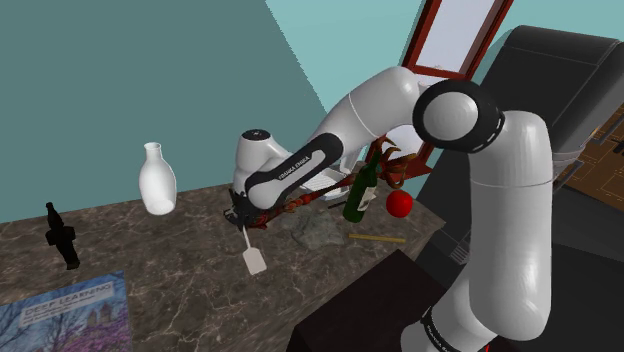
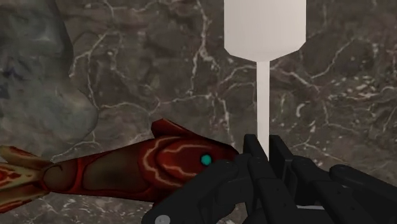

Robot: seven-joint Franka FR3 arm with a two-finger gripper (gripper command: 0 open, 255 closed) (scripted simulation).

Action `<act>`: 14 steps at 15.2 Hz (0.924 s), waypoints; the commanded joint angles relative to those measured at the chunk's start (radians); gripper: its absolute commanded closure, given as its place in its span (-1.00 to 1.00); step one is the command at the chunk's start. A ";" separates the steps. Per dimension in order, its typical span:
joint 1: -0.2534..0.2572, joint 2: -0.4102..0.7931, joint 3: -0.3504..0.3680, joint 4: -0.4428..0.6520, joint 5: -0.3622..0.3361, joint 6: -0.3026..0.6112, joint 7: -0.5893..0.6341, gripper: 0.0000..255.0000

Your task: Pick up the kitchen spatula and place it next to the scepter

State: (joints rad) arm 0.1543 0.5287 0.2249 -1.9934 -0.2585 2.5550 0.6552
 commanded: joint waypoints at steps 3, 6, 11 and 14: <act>0.011 0.045 -0.014 0.011 -0.016 0.034 0.013 1.00; 0.019 0.078 -0.024 0.018 -0.028 0.060 0.021 1.00; 0.025 0.105 -0.033 0.026 -0.036 0.079 0.028 1.00; 0.025 0.105 -0.033 0.026 -0.036 0.079 0.028 1.00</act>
State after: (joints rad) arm 0.1800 0.6331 0.1924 -1.9676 -0.2947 2.6342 0.6834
